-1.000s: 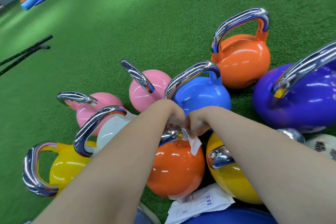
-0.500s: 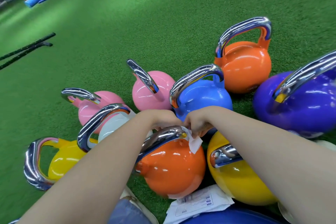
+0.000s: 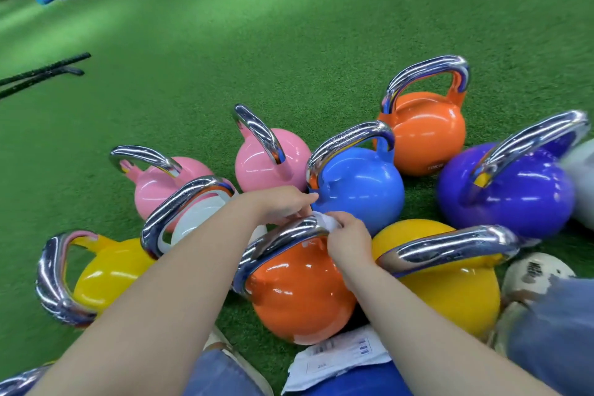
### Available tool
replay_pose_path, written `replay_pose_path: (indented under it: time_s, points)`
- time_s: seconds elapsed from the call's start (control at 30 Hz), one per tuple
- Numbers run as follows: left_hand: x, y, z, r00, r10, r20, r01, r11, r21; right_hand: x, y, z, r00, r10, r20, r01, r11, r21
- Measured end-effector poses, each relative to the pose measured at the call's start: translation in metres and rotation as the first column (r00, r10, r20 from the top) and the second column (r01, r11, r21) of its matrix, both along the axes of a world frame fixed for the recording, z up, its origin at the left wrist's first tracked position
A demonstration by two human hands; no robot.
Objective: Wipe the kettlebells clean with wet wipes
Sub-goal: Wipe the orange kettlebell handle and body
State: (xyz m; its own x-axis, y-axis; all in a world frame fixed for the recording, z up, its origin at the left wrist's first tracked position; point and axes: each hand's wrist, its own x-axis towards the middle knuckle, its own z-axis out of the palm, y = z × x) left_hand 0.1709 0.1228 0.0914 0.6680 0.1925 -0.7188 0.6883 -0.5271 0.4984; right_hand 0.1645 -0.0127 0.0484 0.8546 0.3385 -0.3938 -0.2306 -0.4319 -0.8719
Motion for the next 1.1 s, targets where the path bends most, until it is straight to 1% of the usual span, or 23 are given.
replay_pose_path:
  time_s: [0.03,0.1,0.17,0.27,0.3,0.4,0.47,0.57,0.63,0.7,0.83,0.93,0.97,1.03,1.1]
  points:
    - [0.003,-0.003,-0.001,1.000,0.013,0.004,-0.013,1.000,-0.008,-0.010,0.000,-0.004,0.996,-0.084,-0.006,0.084,0.995,0.057]
    - [0.007,-0.006,0.000,0.999,0.038,-0.019,-0.040,0.997,-0.062,-0.025,0.001,-0.011,0.990,-0.140,0.012,0.137,0.983,0.123]
    - [0.012,-0.006,-0.001,0.995,0.035,-0.094,-0.049,0.988,-0.148,-0.033,0.003,-0.019,0.991,-0.125,0.041,0.118,0.984,0.133]
    - [0.020,-0.007,-0.006,0.983,-0.015,-0.184,-0.021,0.982,-0.190,-0.036,0.004,-0.035,0.993,-0.116,-0.022,0.118,0.977,0.180]
    - [0.023,-0.011,-0.009,0.976,-0.049,-0.211,0.008,0.981,-0.194,-0.036,0.004,-0.040,0.992,-0.120,-0.041,0.125,0.977,0.170]
    - [0.031,-0.022,-0.015,0.942,-0.158,-0.295,0.108,0.978,-0.176,-0.036,0.003,-0.049,0.992,-0.100,-0.076,0.106,0.992,0.070]
    - [0.037,-0.022,-0.015,0.921,-0.166,-0.352,0.116,0.980,-0.159,-0.033,0.002,-0.051,0.994,-0.072,-0.076,0.075,0.996,0.039]
    - [0.045,-0.023,-0.011,0.903,-0.158,-0.399,0.105,0.983,-0.153,-0.024,0.002,-0.053,0.998,-0.004,-0.064,0.004,1.000,-0.007]
    - [0.049,-0.026,-0.009,0.887,-0.162,-0.432,0.104,0.983,-0.154,-0.018,0.001,-0.054,0.995,0.017,-0.093,-0.018,1.000,-0.007]
    - [0.051,-0.033,-0.010,0.867,-0.192,-0.460,0.140,0.979,-0.146,-0.016,0.001,-0.054,0.995,0.017,-0.099,-0.017,1.000,-0.005]
    - [0.051,-0.053,-0.017,0.869,-0.236,-0.434,0.241,0.970,-0.046,-0.028,-0.001,-0.052,0.999,-0.037,-0.033,0.036,0.999,-0.023]
    - [0.048,-0.051,-0.016,0.888,-0.268,-0.375,0.295,0.955,0.017,-0.048,0.000,-0.047,1.000,0.009,0.014,-0.007,0.994,-0.105]
    - [0.047,-0.047,-0.014,0.900,-0.264,-0.347,0.291,0.956,0.026,-0.054,0.001,-0.041,0.999,0.037,-0.004,-0.037,0.991,-0.128]
    - [0.044,-0.037,-0.011,0.921,-0.213,-0.326,0.222,0.975,-0.009,-0.060,0.001,-0.032,0.994,0.093,-0.049,-0.099,0.984,-0.148]
    - [0.041,-0.030,-0.011,0.937,-0.156,-0.314,0.144,0.988,-0.060,-0.062,0.005,-0.027,0.991,0.130,-0.042,-0.135,0.980,-0.148]
